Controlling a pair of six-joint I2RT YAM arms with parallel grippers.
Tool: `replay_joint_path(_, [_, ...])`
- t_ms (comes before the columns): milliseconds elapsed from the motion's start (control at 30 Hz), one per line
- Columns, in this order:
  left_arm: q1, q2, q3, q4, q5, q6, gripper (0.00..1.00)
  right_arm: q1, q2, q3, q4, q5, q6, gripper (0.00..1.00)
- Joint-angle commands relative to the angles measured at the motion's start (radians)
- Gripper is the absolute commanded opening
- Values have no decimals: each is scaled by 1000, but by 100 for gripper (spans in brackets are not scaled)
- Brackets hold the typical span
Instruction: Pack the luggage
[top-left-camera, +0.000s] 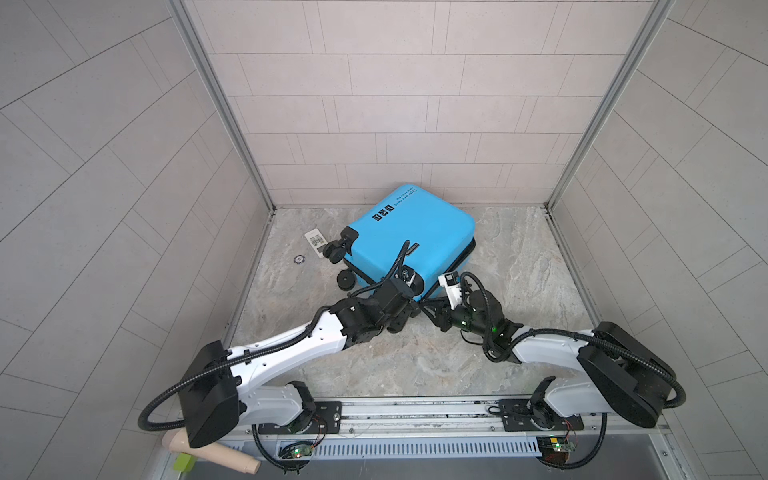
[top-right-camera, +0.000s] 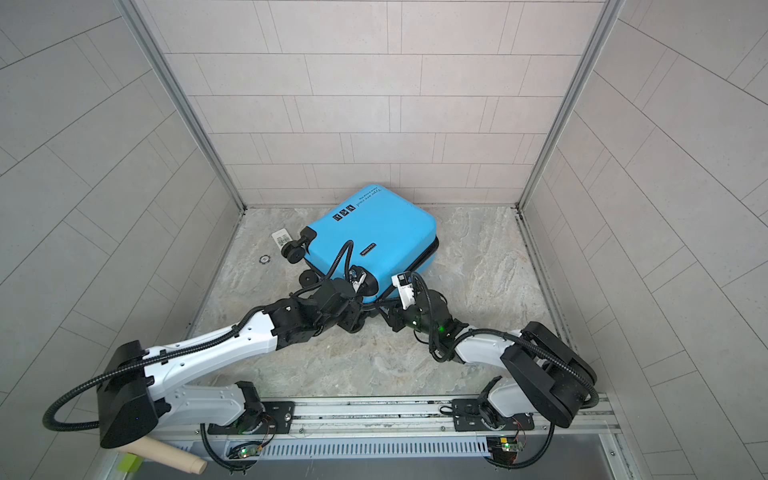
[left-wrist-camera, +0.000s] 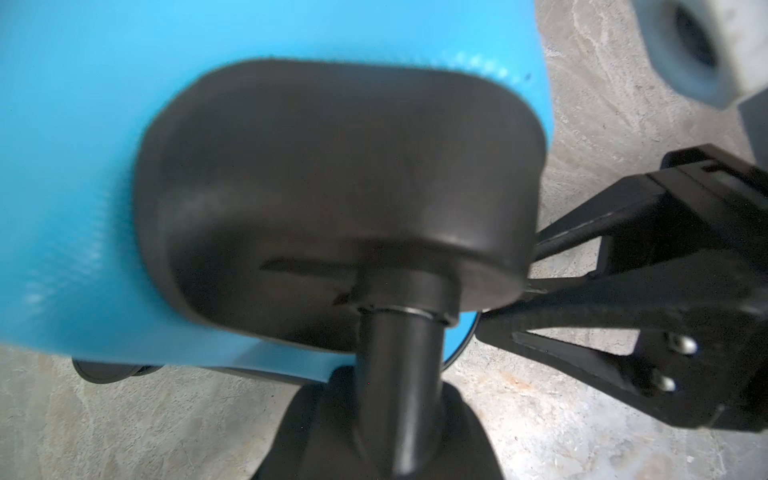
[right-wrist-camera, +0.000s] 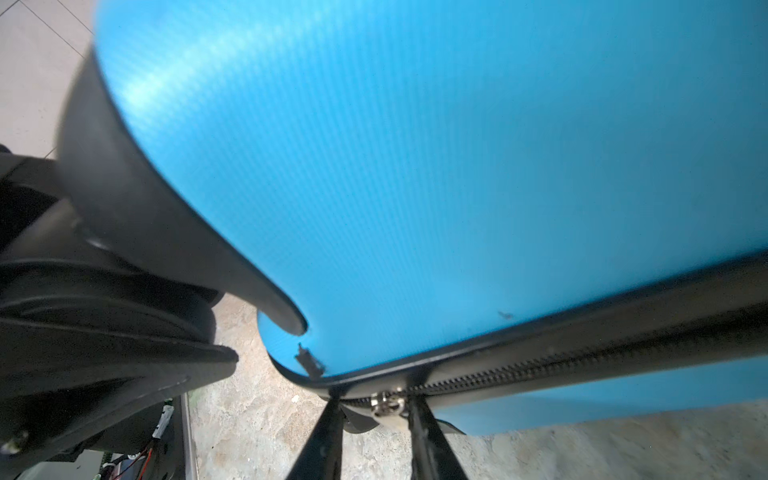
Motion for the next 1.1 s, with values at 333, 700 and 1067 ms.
replay_joint_path(333, [-20, -49, 69, 131, -3, -21, 0, 4, 28, 44, -7, 56, -34, 14])
replay_joint_path(700, [-20, -52, 68, 126, -6, -26, 0, 13, 45, 39, -16, 40, -50, 42])
replay_joint_path(1067, [-21, -50, 73, 123, -2, -31, 0, 27, 85, 76, -33, 39, -82, 33])
